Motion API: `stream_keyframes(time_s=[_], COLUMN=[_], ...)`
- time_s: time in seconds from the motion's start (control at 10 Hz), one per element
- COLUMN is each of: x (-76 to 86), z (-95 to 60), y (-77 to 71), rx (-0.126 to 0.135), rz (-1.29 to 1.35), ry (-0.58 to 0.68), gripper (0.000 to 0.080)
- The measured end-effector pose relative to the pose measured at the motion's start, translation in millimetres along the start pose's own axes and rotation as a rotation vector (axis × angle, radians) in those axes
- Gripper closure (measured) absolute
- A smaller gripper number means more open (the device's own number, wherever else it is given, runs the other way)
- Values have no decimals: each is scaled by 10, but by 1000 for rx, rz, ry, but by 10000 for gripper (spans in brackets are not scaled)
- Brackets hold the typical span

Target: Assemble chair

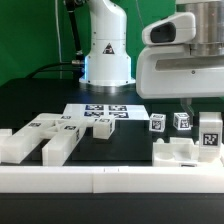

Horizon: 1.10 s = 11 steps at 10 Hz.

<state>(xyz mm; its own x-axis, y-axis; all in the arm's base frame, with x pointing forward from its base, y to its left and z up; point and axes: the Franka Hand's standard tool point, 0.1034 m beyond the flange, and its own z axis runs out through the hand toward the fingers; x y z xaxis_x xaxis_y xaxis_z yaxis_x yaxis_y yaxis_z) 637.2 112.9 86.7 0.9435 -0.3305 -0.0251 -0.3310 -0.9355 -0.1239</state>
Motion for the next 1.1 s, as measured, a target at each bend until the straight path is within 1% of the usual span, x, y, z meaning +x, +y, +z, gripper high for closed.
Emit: stream_keyframes(time_s=[0.1, 0.6, 0.8, 1.0, 1.1], x=[-8, -6, -4, -3, -4], z=[6, 11, 12, 12, 13], y=[-29, -24, -21, -37, -41], rx=[6, 1, 0, 12, 18], rz=[90, 488, 602, 799, 854], ry=[4, 8, 11, 5, 0], gripper=[509, 509, 508, 509, 508])
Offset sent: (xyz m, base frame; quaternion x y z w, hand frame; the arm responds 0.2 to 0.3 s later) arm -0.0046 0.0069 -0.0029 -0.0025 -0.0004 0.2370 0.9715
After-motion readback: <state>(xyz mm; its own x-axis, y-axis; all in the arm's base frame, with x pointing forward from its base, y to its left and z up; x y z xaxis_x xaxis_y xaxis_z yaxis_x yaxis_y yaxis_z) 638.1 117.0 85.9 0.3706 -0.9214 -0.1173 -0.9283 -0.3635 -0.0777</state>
